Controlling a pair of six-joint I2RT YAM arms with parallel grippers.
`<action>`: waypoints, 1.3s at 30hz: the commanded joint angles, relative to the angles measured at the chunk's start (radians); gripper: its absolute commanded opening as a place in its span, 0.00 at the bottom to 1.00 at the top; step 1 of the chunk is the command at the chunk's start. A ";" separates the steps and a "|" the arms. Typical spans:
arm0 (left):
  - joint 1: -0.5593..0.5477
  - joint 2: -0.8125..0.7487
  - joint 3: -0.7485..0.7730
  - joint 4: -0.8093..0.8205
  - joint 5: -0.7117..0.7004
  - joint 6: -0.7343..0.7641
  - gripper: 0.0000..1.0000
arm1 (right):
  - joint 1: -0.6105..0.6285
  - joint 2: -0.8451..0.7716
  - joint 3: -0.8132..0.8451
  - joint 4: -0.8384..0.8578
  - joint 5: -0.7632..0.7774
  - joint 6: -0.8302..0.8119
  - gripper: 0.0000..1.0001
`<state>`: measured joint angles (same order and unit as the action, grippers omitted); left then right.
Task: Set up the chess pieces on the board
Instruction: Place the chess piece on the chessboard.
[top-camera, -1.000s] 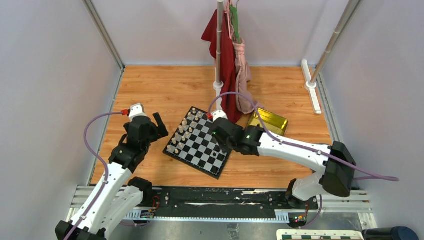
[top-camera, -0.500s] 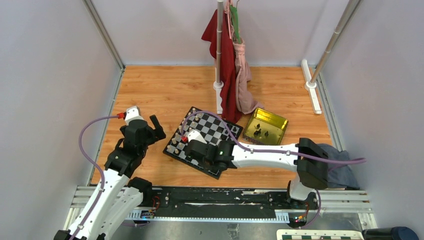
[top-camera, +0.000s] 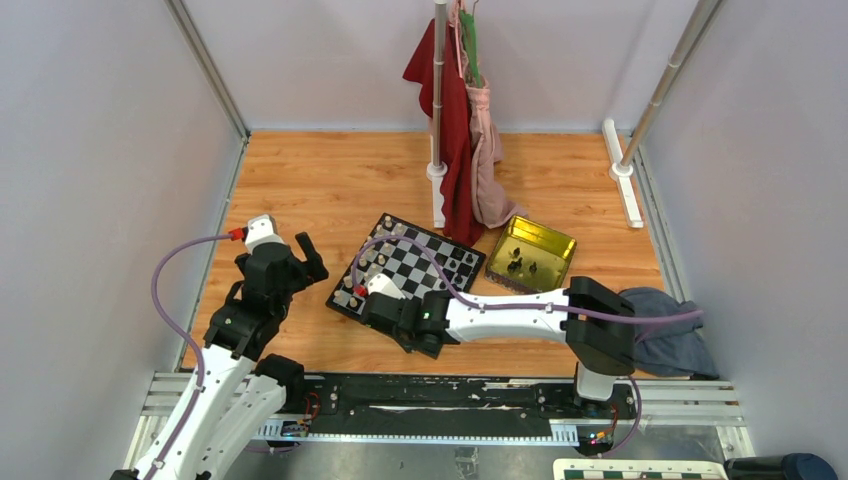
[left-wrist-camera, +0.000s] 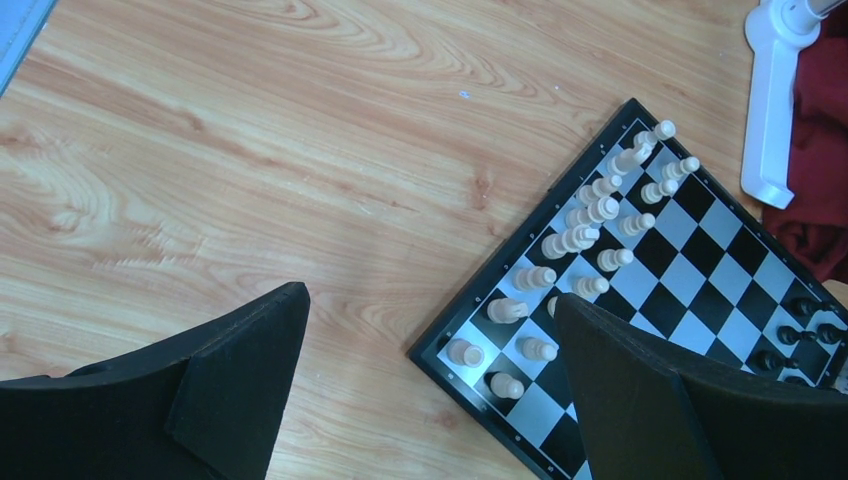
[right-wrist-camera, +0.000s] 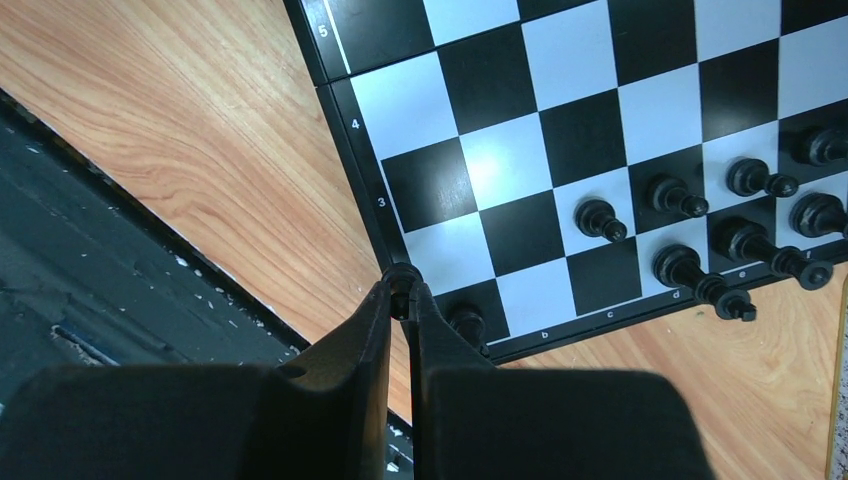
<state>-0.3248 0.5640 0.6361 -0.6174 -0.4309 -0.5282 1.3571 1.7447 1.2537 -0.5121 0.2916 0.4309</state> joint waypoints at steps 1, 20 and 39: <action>-0.005 -0.006 0.027 -0.013 -0.019 0.020 1.00 | 0.011 0.038 0.004 -0.002 0.029 0.008 0.00; -0.005 0.002 0.009 0.009 -0.022 0.027 1.00 | -0.043 0.044 -0.020 0.005 0.029 -0.009 0.00; -0.005 0.022 0.007 0.023 -0.020 0.022 1.00 | -0.062 0.036 -0.053 0.013 0.012 -0.007 0.00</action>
<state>-0.3248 0.5808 0.6361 -0.6216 -0.4328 -0.5106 1.3064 1.7870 1.2205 -0.4911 0.2989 0.4255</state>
